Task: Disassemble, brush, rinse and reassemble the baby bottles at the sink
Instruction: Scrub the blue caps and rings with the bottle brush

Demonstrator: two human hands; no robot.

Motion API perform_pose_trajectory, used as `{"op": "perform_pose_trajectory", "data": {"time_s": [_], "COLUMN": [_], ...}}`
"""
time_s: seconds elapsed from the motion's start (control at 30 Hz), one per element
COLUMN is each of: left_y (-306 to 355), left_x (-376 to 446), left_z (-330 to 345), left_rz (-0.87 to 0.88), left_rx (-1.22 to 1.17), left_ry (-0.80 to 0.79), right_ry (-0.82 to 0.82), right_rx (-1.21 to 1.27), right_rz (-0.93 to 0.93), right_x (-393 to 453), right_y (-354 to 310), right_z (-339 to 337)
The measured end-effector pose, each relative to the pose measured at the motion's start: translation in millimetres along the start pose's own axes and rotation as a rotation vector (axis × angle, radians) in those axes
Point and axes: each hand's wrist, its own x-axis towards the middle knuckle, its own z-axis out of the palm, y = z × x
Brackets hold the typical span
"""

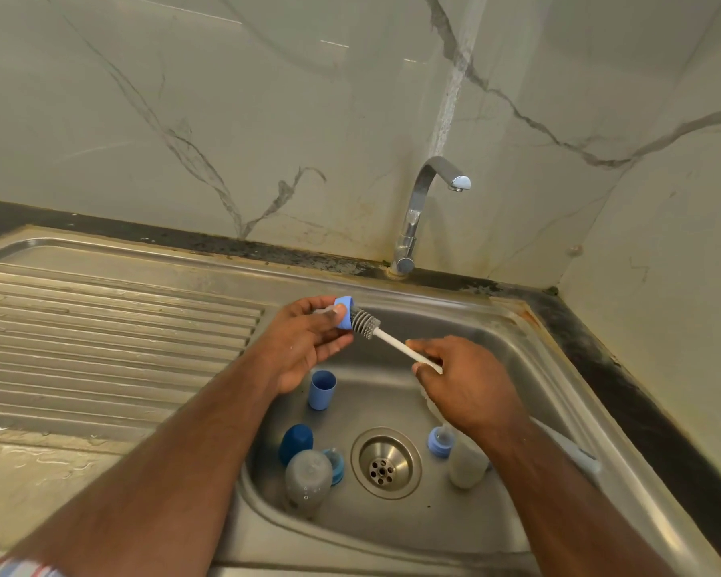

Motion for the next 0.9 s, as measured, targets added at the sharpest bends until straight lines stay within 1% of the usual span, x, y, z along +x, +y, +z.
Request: {"op": "perform_pose_trajectory", "data": {"time_s": [0.17, 0.37, 0.43, 0.53, 0.6, 0.73, 0.8, 0.83, 0.9], "left_y": [-1, -3, -4, -2, 0, -3, -4, -4, -3], "left_x": [2, 1, 1, 0, 0, 0, 0, 0, 0], "left_z": [-2, -1, -1, -1, -2, -2, -1, -1, -1], "left_rz": [-0.016, -0.010, -0.005, -0.006, -0.006, -0.013, -0.013, -0.009, 0.004], "left_rx": [0.019, 0.115, 0.138, 0.116, 0.123, 0.163, 0.172, 0.166, 0.130], "left_ry": [-0.008, 0.003, 0.020, 0.017, 0.002, -0.015, -0.018, -0.016, -0.014], "right_ry": [0.031, 0.023, 0.021, 0.049, 0.043, -0.012, -0.050, -0.073, -0.119], "right_rx": [-0.112, -0.211, -0.174, -0.051, -0.084, -0.141, -0.122, -0.068, 0.134], "right_rz": [-0.039, -0.098, -0.107, -0.045, -0.022, -0.053, -0.052, -0.041, 0.006], "right_x": [0, 0, 0, -1, -2, -2, -2, -1, -2], "right_y": [-2, -4, -4, -4, -7, -11, -11, -10, -9], "right_z": [-4, -9, -7, -6, -6, -8, -9, -9, -7]}}
